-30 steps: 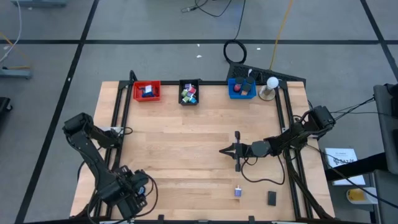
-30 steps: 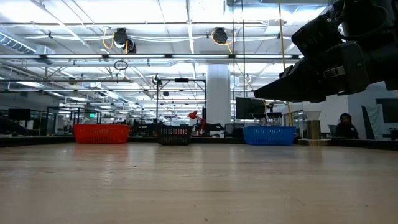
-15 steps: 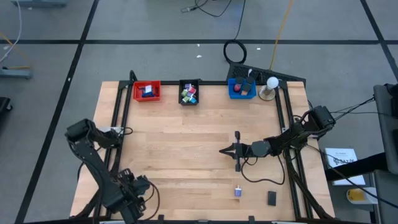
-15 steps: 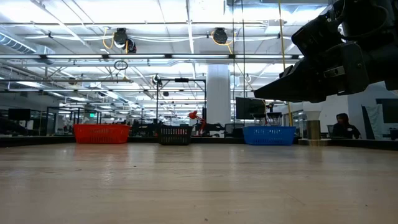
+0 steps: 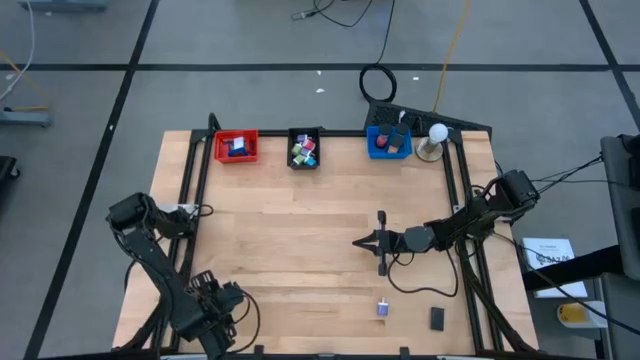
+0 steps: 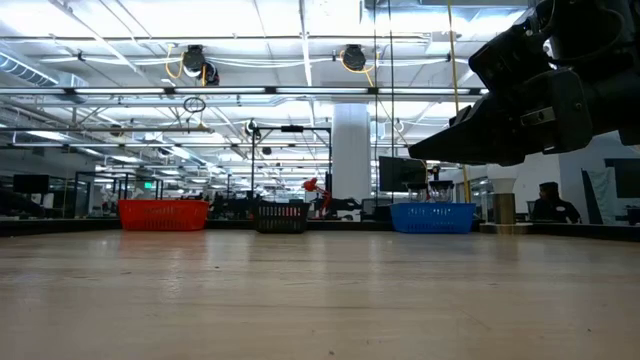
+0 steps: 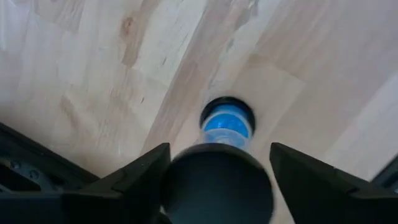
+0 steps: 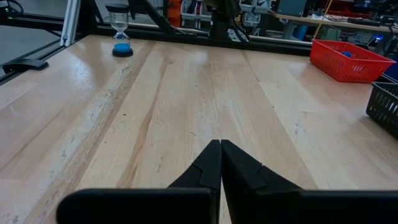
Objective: Pick & Place Office items
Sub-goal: Put the blue hourglass into the blue bin
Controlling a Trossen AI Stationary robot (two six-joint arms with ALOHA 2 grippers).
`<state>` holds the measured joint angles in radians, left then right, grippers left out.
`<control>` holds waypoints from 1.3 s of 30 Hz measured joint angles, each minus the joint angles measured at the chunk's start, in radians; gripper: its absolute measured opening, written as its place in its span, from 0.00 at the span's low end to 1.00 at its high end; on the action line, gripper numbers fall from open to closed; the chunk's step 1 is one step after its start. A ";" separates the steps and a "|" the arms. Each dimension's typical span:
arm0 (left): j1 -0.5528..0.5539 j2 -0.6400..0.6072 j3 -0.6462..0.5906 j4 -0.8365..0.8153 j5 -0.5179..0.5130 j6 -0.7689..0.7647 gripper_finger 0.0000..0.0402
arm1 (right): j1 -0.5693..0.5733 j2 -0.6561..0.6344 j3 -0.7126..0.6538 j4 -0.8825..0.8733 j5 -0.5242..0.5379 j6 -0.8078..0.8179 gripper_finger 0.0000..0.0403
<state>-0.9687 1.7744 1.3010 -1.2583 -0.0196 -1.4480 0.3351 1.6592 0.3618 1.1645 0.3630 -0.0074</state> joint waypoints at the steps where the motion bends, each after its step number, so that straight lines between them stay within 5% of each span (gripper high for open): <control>1: 0.001 0.000 -0.006 0.000 0.007 0.006 0.67 | 0.000 0.000 0.000 0.000 0.000 0.000 0.00; 7: 0.000 0.000 -0.010 0.004 0.029 0.028 0.52 | 0.000 0.000 0.000 0.000 0.000 0.000 0.00; 16: 0.091 -0.031 -0.002 -0.048 0.017 0.228 0.52 | 0.000 0.000 0.000 0.001 0.000 0.000 0.00; 24: 0.465 -0.128 0.000 -0.016 -0.169 0.731 0.52 | 0.000 0.000 0.000 -0.001 0.000 -0.001 0.00; 31: 0.858 -0.084 0.000 0.291 -0.161 1.159 0.52 | 0.000 0.000 0.000 -0.013 0.000 -0.004 0.00; 39: 1.027 0.029 0.091 0.446 -0.120 1.377 0.52 | 0.000 0.000 0.000 -0.048 0.000 -0.004 0.00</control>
<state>0.0581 1.8035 1.3920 -0.8123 -0.1395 -0.0705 0.3351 1.6592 0.3614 1.1168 0.3634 -0.0113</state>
